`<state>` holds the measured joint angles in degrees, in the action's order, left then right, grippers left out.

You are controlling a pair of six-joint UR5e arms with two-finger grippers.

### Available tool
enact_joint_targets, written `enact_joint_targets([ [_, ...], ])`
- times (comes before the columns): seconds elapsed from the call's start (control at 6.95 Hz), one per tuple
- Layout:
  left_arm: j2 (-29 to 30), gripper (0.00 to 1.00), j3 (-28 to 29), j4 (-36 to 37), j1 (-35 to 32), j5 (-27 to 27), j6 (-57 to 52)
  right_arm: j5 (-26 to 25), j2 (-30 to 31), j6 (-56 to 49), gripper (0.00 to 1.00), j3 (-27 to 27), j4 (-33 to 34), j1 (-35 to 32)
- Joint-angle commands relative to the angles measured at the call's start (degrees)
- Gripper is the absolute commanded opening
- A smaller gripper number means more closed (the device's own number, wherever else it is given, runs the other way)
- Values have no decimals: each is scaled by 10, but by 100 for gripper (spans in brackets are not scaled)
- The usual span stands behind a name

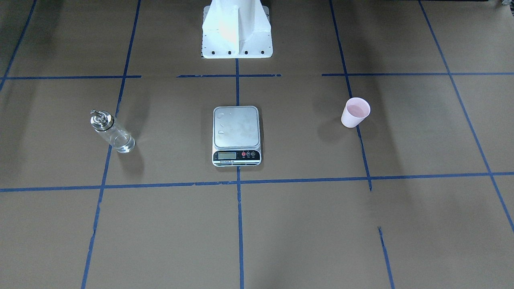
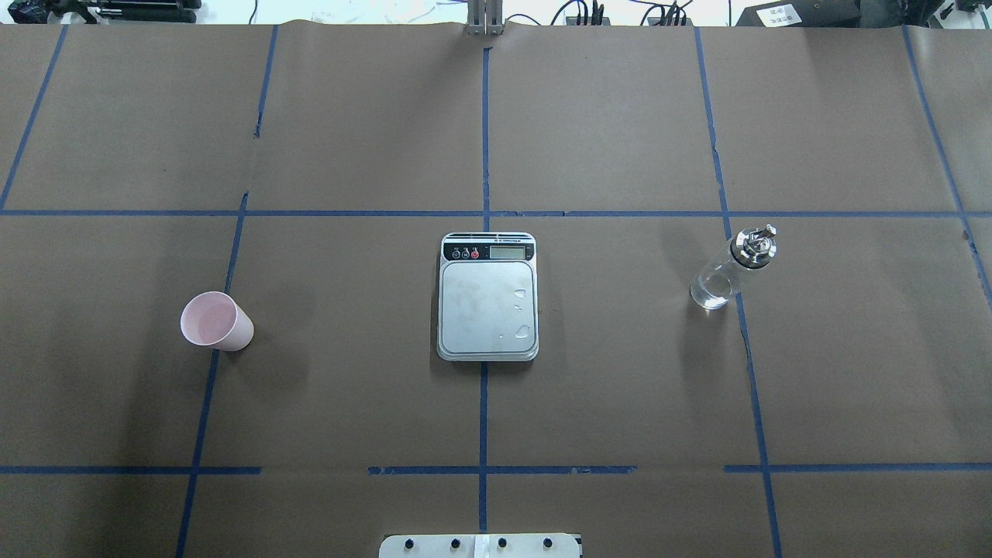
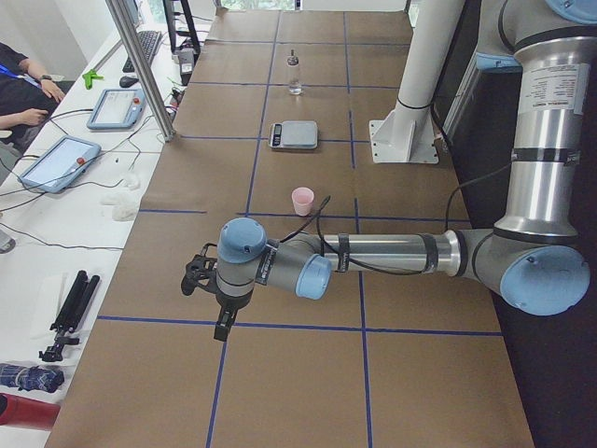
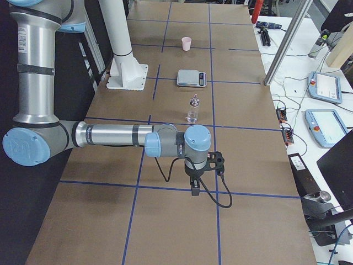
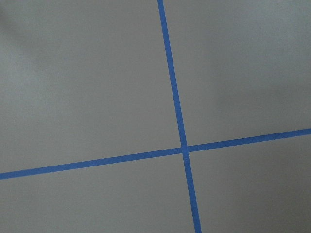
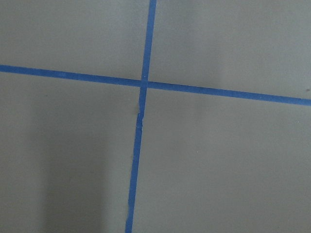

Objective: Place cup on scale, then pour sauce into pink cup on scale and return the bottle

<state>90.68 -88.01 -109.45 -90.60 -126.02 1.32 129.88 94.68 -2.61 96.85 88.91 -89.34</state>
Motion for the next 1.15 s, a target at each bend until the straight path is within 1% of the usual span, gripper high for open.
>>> enact_joint_targets([
  [0.0,4,100,-11,-14,2,7,-1,1,-8,0,100,3,-1,0],
  [0.14,8,100,-39,-59,2,10,-2,-1,-26,-2,100,15,-35,1],
  [0.29,11,100,-43,-173,3,16,-2,0,-30,-2,100,5,-92,9],
  [0.43,-5,100,-39,-281,3,16,-2,2,-30,1,100,2,-135,14],
  [0.58,4,100,-33,-324,18,14,0,5,-29,1,100,10,-137,14],
  [0.72,15,100,-30,-323,27,10,47,39,-29,0,100,9,-139,15],
  [0.86,15,100,-33,-340,50,-18,101,49,-30,0,100,6,-139,19],
  [1.01,15,100,-36,-400,83,-26,109,50,-29,0,100,5,-139,20],
])
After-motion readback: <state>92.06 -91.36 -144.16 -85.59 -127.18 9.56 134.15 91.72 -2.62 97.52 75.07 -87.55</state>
